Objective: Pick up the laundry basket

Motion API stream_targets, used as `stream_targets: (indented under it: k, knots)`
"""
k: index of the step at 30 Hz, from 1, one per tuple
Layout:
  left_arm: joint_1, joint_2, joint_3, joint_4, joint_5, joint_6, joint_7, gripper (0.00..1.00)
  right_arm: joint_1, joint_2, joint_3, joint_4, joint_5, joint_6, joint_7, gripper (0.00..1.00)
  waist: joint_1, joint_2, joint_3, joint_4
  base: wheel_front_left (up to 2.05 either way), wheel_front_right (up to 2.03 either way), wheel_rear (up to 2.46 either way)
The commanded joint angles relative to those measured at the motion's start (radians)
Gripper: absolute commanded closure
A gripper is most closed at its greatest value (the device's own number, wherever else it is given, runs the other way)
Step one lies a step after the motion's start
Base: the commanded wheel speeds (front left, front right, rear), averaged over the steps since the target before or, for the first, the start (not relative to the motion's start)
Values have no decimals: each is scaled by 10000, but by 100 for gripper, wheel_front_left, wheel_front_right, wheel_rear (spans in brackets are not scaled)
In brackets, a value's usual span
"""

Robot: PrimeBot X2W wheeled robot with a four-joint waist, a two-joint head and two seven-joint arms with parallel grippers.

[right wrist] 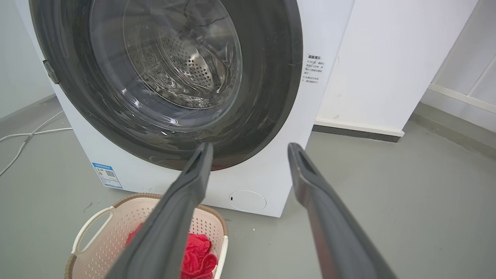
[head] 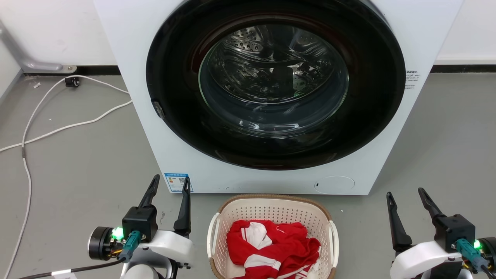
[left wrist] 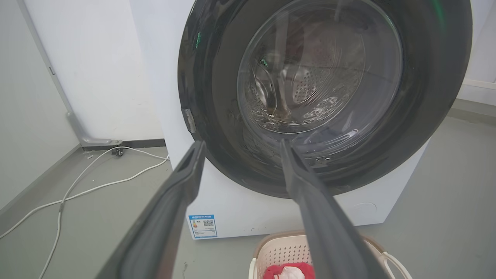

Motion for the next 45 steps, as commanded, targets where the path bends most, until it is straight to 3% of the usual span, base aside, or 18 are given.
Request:
stream_targets:
  k: [1, 20, 28, 38, 39, 45]
  knots:
    - [28, -2, 9, 17, 26, 33, -68, 0, 58, 37, -1, 5, -21, -7, -41, 0, 0, -1, 0, -2, 0, 0, 0]
    - [-168, -29, 26, 413, -152, -32, -51, 0, -50, 36, -125, 155, 256, -7, -58, 0, 0, -1, 65, 22, 0, 0, 0]
    - [-962, -33, -5, 981, -301, -126, -51, 0, -711, 36, -259, 643, 493, -7, 150, 0, 0, -1, 656, -30, 0, 0, 0]
    - [-3172, 124, 51, 3169, -845, -536, 86, 0, -2543, 31, -70, 2133, 832, -7, 1792, 0, 0, -1, 2288, -237, 0, 0, 0]
    - [-3938, 270, -23, 3989, -941, -654, 342, 0, -3186, 31, 54, 2787, 862, -7, 2295, 0, 0, -1, 2894, -323, 0, 0, 0]
    - [-5077, 503, -193, 5334, -1227, -852, 936, 0, -4271, 25, 372, 4011, 1107, -7, 3094, 0, 0, -1, 3864, -490, 0, 0, 0]
